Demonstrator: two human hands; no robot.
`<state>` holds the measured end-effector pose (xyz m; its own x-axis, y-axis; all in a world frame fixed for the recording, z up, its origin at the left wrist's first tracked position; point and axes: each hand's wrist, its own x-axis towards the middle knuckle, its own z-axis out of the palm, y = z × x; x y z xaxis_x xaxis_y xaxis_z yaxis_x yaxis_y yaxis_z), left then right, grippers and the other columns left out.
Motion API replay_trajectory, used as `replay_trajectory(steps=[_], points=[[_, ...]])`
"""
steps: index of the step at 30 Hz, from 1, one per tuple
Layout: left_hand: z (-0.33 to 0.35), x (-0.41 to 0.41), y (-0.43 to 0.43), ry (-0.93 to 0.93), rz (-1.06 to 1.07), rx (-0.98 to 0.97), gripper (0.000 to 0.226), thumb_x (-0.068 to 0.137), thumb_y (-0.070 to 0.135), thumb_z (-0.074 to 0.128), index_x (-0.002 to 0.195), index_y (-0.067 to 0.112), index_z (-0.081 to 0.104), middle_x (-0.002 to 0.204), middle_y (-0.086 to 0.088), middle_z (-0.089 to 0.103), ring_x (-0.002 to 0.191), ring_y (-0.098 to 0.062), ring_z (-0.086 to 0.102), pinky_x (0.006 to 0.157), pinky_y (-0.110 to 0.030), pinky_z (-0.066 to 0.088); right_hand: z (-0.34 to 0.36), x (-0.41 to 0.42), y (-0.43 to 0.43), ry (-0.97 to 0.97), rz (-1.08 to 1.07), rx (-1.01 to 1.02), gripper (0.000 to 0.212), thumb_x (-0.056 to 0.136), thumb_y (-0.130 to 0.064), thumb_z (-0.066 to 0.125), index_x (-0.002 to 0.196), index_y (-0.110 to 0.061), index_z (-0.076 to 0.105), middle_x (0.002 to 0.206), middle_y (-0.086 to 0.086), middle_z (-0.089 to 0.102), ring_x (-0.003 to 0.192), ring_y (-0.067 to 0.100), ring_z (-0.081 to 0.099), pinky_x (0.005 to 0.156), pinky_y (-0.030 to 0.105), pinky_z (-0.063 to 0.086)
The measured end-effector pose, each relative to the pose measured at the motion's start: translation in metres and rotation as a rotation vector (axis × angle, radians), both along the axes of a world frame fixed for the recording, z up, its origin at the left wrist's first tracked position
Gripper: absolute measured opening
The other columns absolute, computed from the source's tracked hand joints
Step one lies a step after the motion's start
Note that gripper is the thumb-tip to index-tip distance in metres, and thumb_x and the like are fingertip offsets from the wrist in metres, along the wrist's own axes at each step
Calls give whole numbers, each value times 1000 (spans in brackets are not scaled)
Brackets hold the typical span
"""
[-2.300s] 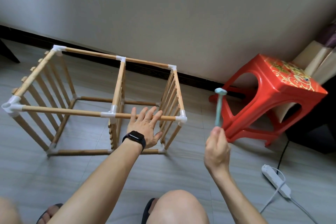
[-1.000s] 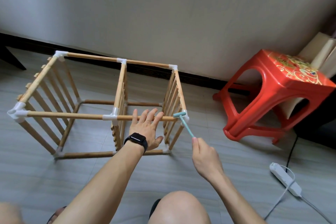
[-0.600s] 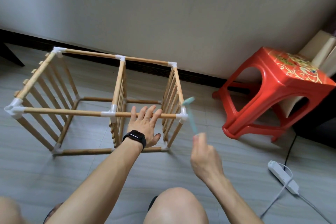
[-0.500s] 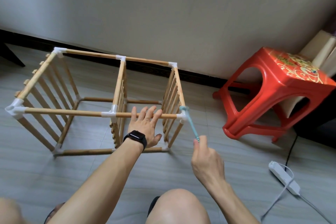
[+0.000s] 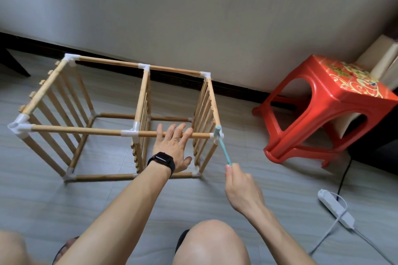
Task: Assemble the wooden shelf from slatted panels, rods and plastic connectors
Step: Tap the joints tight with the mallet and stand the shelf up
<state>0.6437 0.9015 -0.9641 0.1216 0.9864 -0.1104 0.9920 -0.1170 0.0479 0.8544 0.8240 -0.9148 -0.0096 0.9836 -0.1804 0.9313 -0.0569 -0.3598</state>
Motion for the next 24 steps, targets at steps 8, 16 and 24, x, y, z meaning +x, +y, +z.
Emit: replay_trajectory(steps=[8,16,24], points=[[0,0,-1,5,4,7,90,91,64,49,156,31,-5,165,-2,-3,153,-30,0,117,-62,-10,22,-3,17,420,-92,522,39,105,-44,22,94,-14,45,56,1,52,55,19,56,49,35,35],[2,0,0,6,7,8,90,91,63,50,156,31,-5,165,-1,-1,152,-30,1,118,-62,-9,6,0,24,203,-167,179,28,107,-36,24,94,-17,40,75,10,60,85,46,61,63,40,35],[1,1,0,11,2,16,90,91,62,50,156,32,-5,165,-2,0,152,-30,1,118,-62,-9,-10,11,41,1373,-902,243,37,108,-35,30,73,-23,35,47,-8,30,33,6,23,35,14,17]])
